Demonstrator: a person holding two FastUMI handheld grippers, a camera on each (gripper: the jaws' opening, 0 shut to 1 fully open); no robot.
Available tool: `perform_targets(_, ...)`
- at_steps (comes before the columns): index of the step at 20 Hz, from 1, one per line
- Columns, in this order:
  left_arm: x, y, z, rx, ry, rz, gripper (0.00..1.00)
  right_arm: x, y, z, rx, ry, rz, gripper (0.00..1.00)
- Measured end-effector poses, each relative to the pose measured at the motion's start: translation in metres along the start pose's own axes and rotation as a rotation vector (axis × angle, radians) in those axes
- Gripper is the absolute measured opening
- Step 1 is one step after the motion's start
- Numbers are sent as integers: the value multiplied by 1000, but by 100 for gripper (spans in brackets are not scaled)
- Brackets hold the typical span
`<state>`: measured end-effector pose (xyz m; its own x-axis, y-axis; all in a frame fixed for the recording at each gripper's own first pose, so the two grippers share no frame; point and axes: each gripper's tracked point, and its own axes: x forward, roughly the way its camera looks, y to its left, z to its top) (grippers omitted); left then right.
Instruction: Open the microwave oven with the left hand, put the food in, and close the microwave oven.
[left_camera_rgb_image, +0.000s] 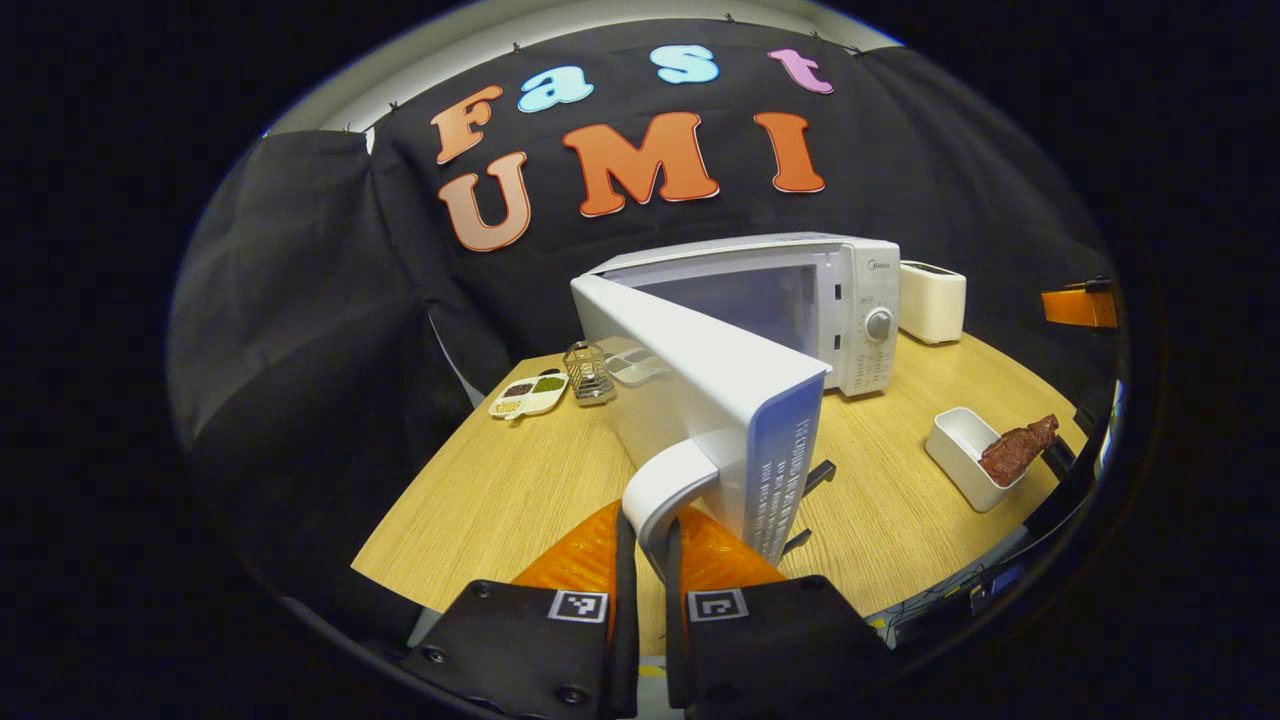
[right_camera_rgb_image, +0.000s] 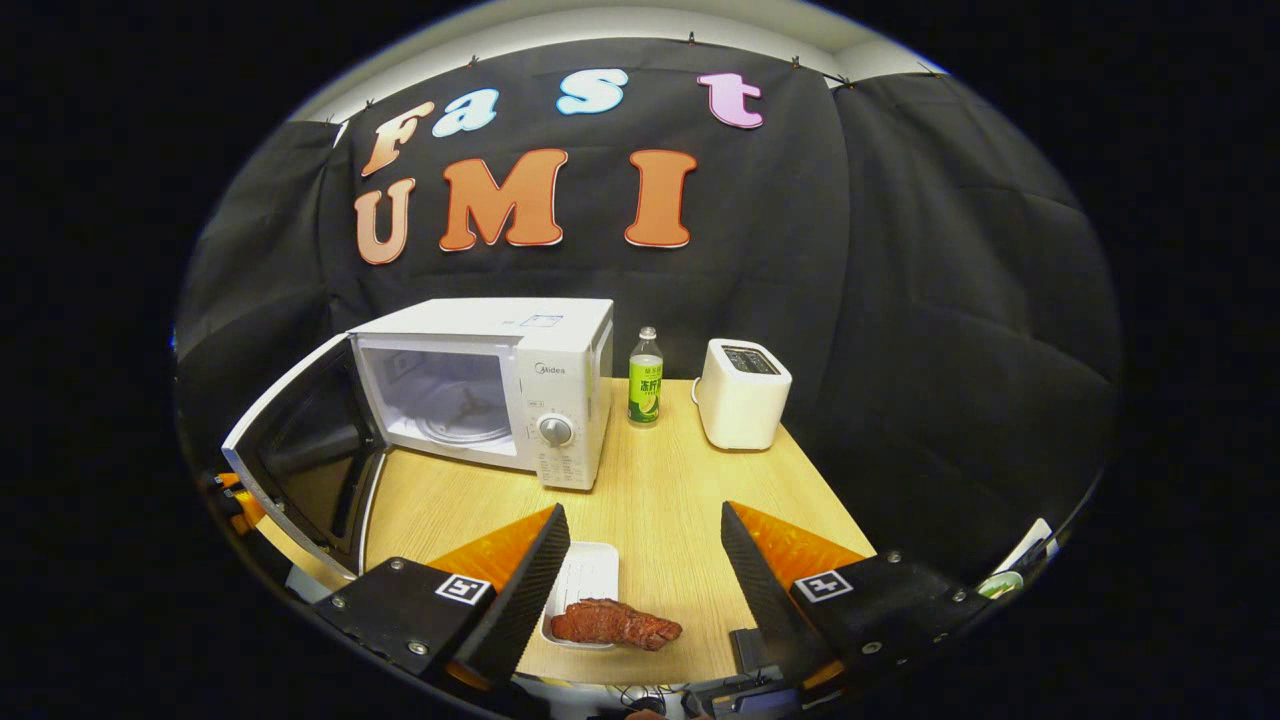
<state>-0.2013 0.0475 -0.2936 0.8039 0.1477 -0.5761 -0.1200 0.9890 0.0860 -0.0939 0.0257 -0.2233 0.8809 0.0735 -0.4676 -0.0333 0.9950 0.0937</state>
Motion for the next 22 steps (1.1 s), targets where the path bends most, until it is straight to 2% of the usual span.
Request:
perform_targets(3,-2,14,-5,3,4,-36,10,0,7,-5,-7,14,-15,95)
perform_targets(4,-3,18,-9,-5,9,-52,18,-1,10,-7,-8,20,-18,95)
perform_targets(5,-4,26,-10,-3,8,-58,18,-1,13,-9,-8,27,-18,95)
perform_targets(6,-5,31,-9,3,6,-68,10,-2,16,-12,-11,34,-19,95)
perform_targets(7,-4,37,-11,3,8,-70,20,-1,20,-14,-15,41,-18,95)
perform_targets(8,-3,43,-12,-5,11,-78,18,0,23,-16,-22,47,-19,95)
perform_targets(10,-4,54,-16,-34,31,-85,37,1,29,-24,-39,69,-11,95)
perform_targets(11,-5,59,-16,-48,37,-89,40,0,31,-24,-43,70,-13,95)
perform_targets(12,-5,63,-17,-56,42,-94,55,0,31,-26,-44,72,-13,95)
perform_targets(13,-6,67,-18,-58,45,-95,59,1,31,-28,-43,79,-13,95)
perform_targets(15,-6,76,-20,-66,51,-100,60,2,30,-33,-47,93,-20,95)
perform_targets(18,-6,93,-26,-104,78,-110,76,0,28,-39,-49,115,-40,95)
perform_targets(22,-8,106,-28,-119,95,-123,80,0,21,-53,-39,150,-71,95)
